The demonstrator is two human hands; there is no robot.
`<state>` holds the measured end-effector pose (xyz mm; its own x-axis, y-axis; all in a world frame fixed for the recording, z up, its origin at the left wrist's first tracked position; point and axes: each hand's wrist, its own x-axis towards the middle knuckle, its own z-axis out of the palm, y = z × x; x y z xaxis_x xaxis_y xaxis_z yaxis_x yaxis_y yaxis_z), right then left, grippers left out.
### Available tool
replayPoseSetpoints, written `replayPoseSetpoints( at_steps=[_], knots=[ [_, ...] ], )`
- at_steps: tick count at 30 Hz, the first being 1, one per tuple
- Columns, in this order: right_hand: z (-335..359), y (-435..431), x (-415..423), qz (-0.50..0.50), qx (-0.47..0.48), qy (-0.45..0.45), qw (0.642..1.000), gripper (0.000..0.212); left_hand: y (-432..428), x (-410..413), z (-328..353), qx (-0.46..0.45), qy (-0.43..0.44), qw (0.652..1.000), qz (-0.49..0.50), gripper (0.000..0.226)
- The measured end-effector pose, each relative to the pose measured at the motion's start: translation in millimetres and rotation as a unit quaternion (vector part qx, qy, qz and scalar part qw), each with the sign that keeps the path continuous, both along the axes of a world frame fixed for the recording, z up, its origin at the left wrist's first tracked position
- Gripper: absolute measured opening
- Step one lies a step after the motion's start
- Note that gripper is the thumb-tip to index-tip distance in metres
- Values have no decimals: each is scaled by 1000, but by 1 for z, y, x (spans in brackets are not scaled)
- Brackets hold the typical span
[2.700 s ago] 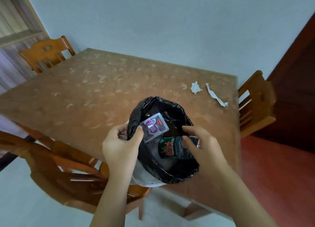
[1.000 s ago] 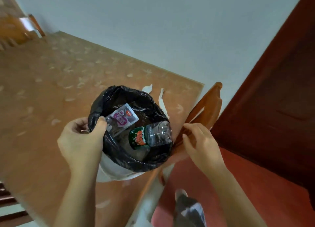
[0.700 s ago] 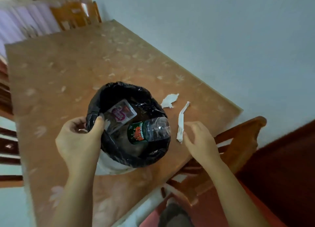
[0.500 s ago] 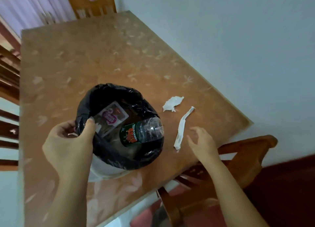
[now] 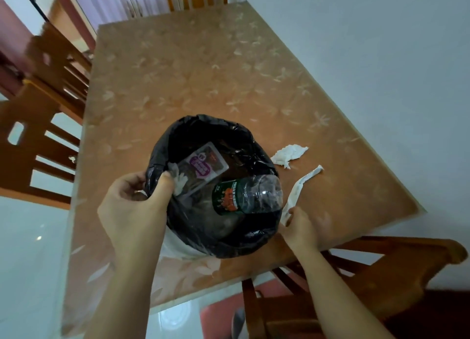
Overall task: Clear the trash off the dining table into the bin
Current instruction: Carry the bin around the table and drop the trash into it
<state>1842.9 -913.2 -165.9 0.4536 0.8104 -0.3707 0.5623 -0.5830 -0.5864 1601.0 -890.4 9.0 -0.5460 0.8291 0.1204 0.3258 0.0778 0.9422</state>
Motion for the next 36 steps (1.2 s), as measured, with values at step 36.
replayPoseSetpoints(
  at_steps=[36],
  knots=[
    [145, -13, 8, -3, 380, 207, 901, 25, 8, 15, -5, 15, -9, 999, -35, 24]
  ],
)
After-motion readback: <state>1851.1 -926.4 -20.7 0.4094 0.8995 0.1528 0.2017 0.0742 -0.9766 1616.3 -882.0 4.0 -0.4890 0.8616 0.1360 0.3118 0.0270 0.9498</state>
